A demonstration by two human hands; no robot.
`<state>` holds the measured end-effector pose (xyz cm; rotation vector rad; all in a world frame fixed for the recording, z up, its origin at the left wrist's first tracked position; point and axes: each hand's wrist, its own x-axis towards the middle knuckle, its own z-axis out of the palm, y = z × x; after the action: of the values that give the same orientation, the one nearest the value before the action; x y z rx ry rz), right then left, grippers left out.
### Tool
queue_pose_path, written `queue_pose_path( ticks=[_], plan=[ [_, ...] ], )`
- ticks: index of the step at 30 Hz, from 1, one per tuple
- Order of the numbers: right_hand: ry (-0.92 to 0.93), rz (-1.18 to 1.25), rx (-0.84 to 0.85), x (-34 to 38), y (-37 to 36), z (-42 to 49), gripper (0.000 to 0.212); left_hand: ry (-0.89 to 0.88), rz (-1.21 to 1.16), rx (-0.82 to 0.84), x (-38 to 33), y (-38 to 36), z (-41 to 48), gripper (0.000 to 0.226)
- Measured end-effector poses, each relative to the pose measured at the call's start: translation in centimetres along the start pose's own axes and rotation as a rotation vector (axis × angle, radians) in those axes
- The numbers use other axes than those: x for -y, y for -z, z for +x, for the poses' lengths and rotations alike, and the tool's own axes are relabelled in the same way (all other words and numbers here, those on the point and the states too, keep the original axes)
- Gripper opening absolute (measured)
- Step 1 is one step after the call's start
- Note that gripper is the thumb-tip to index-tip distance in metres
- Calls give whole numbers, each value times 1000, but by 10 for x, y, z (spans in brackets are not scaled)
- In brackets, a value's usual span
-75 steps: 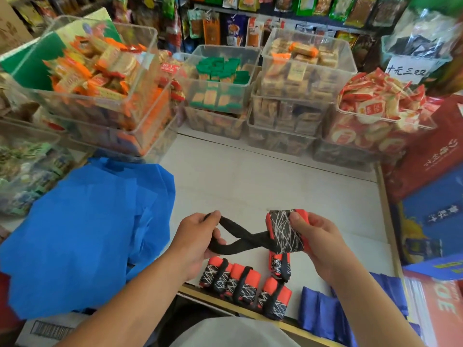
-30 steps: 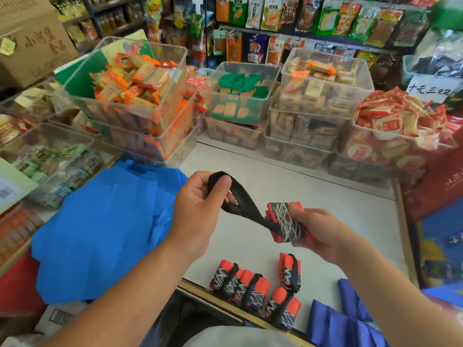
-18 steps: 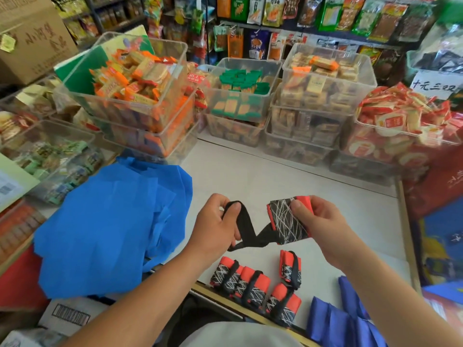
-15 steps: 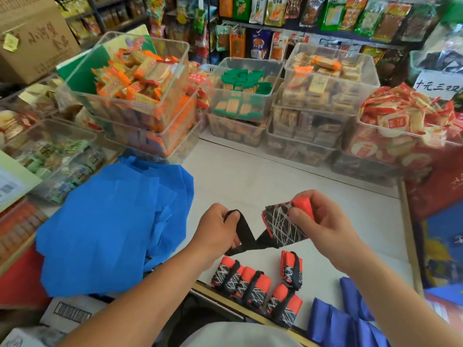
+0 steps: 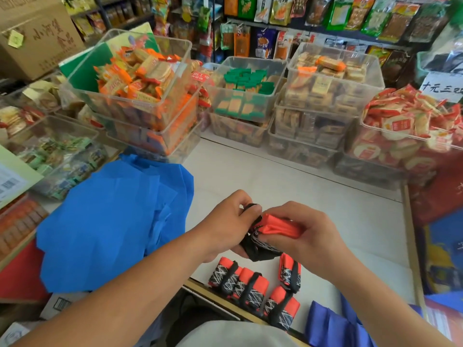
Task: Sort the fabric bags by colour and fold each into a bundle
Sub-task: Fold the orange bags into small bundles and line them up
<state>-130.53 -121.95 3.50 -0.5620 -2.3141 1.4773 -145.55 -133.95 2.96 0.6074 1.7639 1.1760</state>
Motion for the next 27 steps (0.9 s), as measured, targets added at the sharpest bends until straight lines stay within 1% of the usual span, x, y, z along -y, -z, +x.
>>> queue_pose_path(
  ticks=[1, 3, 4, 5, 7, 9, 10, 11, 13, 15, 18, 20, 23, 25, 27],
  plan=[
    [-17, 26, -52, 1, -1, 0, 38, -16, -24, -2, -1, -2, 0, 23],
    [-106, 128, -207, 1, 0, 3, 43, -38, -69, -19, -4, -6, 1, 22],
    [-146, 182, -255, 1, 0, 3, 43, -48, -80, -31, -4, -8, 0, 21],
    [-165, 223, -271, -1, 0, 3, 41, -56, -85, -42, -4, -9, 1, 20],
    [-197, 245, -236, -7, 0, 1, 37, -57, -89, -49, -2, -8, 2, 16],
    [-229, 175, -165, -15, 2, 1, 33, -45, -101, -58, 2, -6, 2, 13],
    [-247, 129, -159, -19, 4, 1, 31, -44, -104, -76, 5, -5, 3, 12],
    [-267, 83, -189, -26, 7, 2, 28, -43, -106, -111, 8, -2, 5, 11],
    [-341, 57, -320, -40, 15, 7, 24, -27, -124, -197, 15, 4, 7, 9],
    [-431, 90, -420, -56, 22, 10, 25, -11, -172, -206, 19, 9, 7, 10],
    [-539, 137, -432, -79, 22, 8, 25, 1, -274, -157, 20, 9, 9, 18],
    [-583, 170, -435, -87, 17, 3, 24, -11, -262, -140, 23, 10, 10, 23],
    [-592, 192, -453, -91, 17, 0, 25, -2, -240, -42, 27, 14, 8, 26],
    [-610, 257, -475, -95, 22, 1, 27, 45, -281, -74, 28, 16, 6, 21],
    [-625, 375, -490, -96, 26, 1, 29, 102, -331, -185, 29, 15, 9, 14]
  ],
)
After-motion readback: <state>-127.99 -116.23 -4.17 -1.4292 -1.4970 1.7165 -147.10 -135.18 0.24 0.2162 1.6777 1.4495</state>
